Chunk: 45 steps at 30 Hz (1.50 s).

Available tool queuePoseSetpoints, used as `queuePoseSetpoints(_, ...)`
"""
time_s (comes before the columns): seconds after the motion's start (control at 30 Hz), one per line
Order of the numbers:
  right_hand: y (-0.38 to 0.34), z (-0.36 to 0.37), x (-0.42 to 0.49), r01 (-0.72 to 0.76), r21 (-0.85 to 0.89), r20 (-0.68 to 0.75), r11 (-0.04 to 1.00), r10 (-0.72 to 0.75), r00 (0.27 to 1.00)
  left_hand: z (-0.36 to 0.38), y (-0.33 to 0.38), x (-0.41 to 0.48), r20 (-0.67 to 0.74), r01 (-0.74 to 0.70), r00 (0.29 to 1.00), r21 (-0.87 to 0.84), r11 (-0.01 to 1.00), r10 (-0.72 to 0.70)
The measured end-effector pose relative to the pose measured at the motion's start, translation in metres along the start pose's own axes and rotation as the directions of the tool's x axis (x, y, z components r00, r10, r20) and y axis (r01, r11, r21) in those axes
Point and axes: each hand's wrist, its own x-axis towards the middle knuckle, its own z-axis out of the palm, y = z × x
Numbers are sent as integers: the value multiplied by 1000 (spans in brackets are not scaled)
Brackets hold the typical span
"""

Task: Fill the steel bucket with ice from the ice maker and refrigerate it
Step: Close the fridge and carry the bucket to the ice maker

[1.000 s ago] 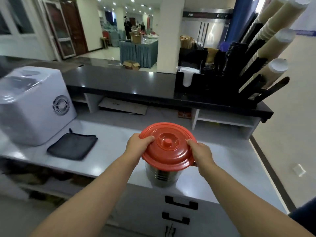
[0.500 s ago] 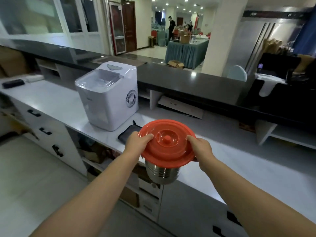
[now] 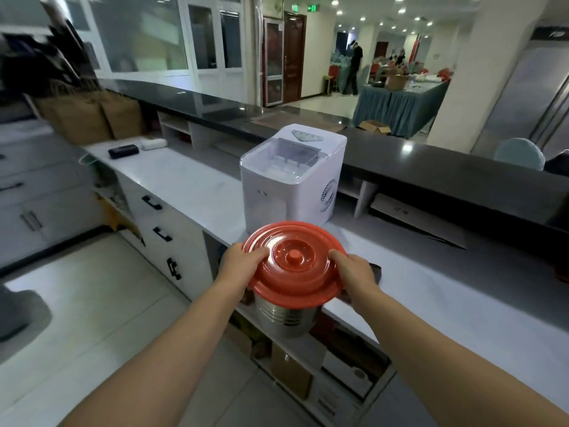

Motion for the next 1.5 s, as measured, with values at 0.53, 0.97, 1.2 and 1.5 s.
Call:
queuePoseSetpoints(0.53, -52, 174, 87, 87, -102, 219, 991, -63, 974, -119, -12, 121, -250, 42, 967, -63, 997, -56)
queuePoseSetpoints(0.97, -112, 296, 177, 165, -159, 309, 973, -110, 945, -186, 7, 234, -398, 15, 916, -69, 997, -42)
queuePoseSetpoints(1.2, -128, 345, 203, 120, -148, 243, 982, -82, 966, -220, 8, 305, -325, 33, 945, -27, 999, -40)
queuePoseSetpoints(1.5, -148, 399, 227, 37, -86, 32, 996, -34, 999, -252, 19, 407, -126, -5, 992, 76, 997, 15)
